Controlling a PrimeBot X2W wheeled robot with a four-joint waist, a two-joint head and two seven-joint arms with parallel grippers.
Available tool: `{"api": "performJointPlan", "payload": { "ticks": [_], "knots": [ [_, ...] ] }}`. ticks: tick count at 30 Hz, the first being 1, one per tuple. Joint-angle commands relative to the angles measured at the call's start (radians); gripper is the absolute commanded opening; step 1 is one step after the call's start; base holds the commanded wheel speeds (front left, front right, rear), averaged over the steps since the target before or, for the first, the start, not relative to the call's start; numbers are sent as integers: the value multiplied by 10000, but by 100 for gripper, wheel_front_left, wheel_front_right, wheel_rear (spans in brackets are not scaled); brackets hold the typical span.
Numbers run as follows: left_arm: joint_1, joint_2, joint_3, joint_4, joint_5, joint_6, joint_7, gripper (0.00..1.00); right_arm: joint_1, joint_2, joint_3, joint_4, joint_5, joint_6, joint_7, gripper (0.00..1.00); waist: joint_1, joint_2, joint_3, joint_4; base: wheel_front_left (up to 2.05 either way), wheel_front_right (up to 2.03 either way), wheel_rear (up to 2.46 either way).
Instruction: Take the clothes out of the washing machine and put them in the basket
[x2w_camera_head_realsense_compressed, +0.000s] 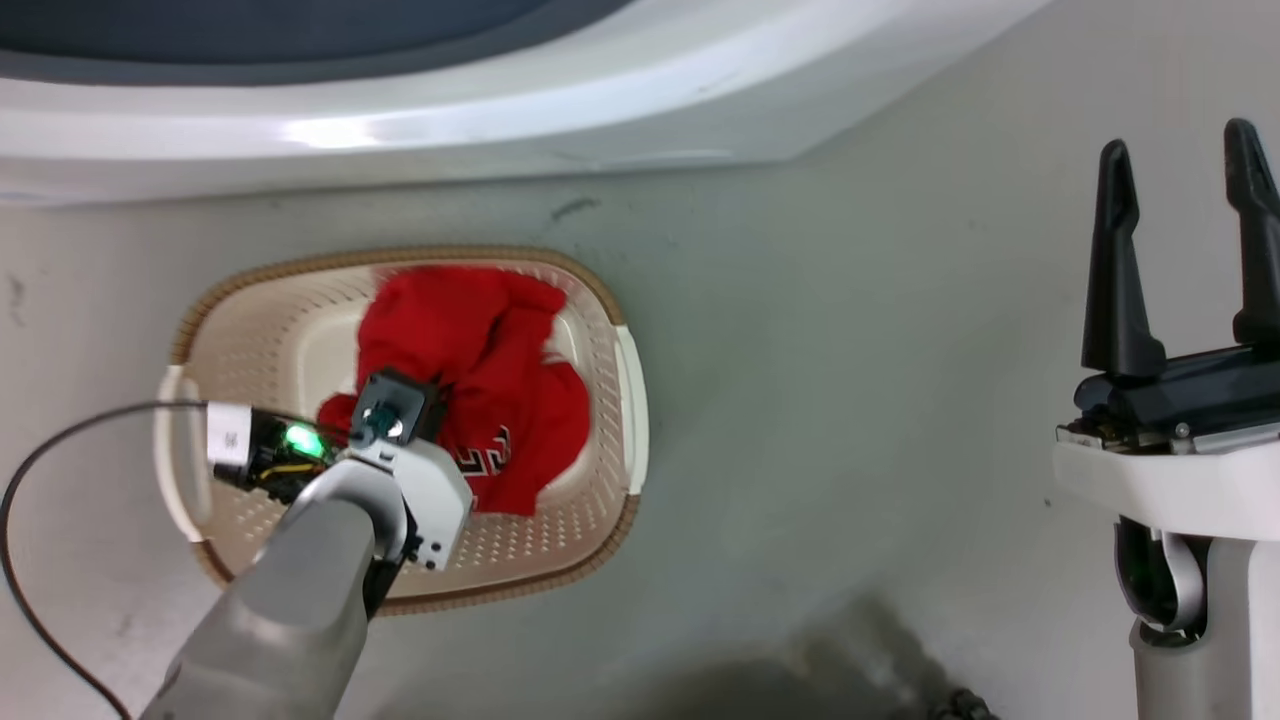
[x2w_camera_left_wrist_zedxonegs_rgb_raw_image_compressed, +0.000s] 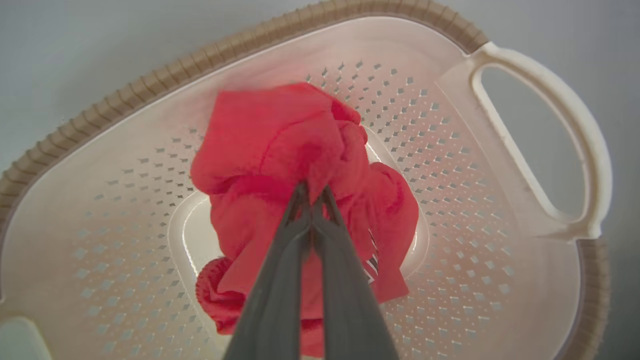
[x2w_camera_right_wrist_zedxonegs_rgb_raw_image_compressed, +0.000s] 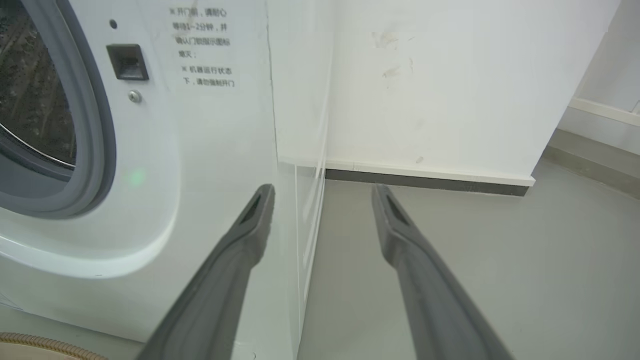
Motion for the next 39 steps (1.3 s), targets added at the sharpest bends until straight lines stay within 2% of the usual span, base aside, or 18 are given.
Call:
{"api": "performJointPlan", "payload": {
  "ticks": [1,8,14,15,16,17,26,33,34,39],
  "knots": [
    [-484,-83,-81,653,78,-41,50,0,-250,16,7,-89,66,-11,-23,100,-3,0,675,-318,0,0,0],
    [-1581,-604,-342,2353,164,-238,379,0,-519,15,-85,-168,151,-11,-23,100,-3,0,1387,-388,0,0,0],
    [-1820,-691,-648,2800,347,-280,640,0,-711,15,-79,-142,187,-11,-23,100,-3,0,1565,-426,0,0,0],
    [-1827,-693,-655,2844,336,-264,642,9,-749,15,-91,-137,188,-11,-23,100,-3,0,1563,-423,0,0,0],
    [-1816,-693,-678,2879,340,-213,600,83,-769,15,-95,-122,177,-11,-23,100,-3,0,1534,-417,0,0,0],
    [-1788,-713,-652,2904,284,-193,538,100,-755,15,-104,-98,149,-11,-23,100,-3,0,1483,-401,0,0,0],
    [-1161,-1143,-310,2655,-224,-125,-61,100,-123,12,-95,219,-82,-11,-23,100,-3,0,-74,83,0,0,0],
    [-31,-1074,331,795,-347,86,-68,100,521,10,-110,528,-201,-11,-23,100,-3,0,-1455,474,0,0,0],
    [591,-998,654,16,-225,207,-68,100,779,12,-135,621,-269,-9,-23,100,-3,0,-2018,631,0,0,0],
    [1539,-922,1455,-1330,-49,396,-69,100,1275,10,-137,762,-321,-11,-23,100,-3,0,-2876,830,0,0,0]
  ]
}}
